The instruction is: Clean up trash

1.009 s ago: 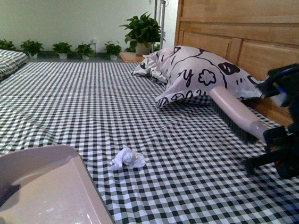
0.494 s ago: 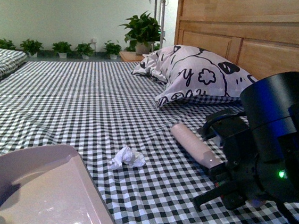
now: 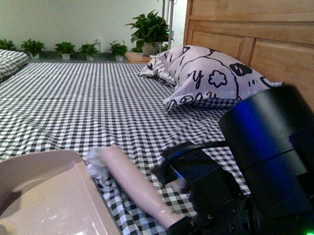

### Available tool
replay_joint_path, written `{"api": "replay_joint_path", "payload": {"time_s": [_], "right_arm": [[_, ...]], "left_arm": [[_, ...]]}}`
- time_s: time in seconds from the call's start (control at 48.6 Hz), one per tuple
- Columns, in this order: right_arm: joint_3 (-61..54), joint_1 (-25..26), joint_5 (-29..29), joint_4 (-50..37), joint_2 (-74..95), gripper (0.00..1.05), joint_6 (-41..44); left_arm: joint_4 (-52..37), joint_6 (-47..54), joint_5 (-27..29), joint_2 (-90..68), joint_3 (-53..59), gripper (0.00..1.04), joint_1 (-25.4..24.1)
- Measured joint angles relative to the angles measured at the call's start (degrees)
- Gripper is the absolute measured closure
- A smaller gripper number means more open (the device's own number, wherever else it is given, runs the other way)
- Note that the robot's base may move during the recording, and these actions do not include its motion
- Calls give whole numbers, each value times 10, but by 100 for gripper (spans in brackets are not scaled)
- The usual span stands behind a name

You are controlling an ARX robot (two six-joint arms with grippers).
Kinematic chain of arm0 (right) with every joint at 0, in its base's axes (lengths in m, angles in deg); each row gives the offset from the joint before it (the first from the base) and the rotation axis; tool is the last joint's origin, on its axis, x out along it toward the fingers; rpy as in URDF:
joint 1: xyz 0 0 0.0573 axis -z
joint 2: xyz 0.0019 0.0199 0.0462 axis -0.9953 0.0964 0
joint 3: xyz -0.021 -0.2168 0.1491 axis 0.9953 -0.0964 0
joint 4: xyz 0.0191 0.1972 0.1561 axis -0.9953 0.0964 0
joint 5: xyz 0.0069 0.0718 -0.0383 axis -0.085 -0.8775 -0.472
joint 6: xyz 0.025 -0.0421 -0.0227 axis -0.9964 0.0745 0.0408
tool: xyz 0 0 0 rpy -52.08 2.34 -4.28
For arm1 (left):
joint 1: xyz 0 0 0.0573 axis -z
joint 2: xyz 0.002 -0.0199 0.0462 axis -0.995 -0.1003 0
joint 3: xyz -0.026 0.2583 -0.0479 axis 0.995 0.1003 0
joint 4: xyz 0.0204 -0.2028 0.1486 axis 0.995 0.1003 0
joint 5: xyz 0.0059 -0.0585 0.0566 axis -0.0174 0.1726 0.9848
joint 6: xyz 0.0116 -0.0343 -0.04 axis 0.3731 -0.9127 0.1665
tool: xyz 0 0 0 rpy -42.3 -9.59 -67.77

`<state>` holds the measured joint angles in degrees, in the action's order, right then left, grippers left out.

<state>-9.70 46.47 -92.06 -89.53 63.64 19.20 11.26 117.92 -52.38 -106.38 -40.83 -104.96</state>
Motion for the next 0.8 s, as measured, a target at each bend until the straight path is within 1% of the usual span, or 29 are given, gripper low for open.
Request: {"api": "replay_joint_path", "payload": {"time_s": [0.041,0.124,0.247,0.329,0.432,0.638,0.721,0.782,0.803], "right_arm": [[-4,-7,-20,6,-14,84,1],[-12,-28,-89,39,-68,84,3],[-16,-35,-165,78,-130,84,3],[-17,-27,-186,89,-163,84,3],[-17,5,-171,87,-193,84,7],[-32,79,-99,46,-182,84,11],[-43,131,-70,5,-170,84,7],[-49,176,-64,-17,-167,84,6],[-49,183,-64,-19,-167,84,6]], "left_arm": [[0,0,0,0,0,78,0],[0,0,0,0,0,78,0],[0,0,0,0,0,78,0],[0,0,0,0,0,78,0],[0,0,0,0,0,78,0],[0,0,0,0,0,78,0],[0,0,0,0,0,78,0],[0,0,0,0,0,78,0],[0,0,0,0,0,78,0]]}}
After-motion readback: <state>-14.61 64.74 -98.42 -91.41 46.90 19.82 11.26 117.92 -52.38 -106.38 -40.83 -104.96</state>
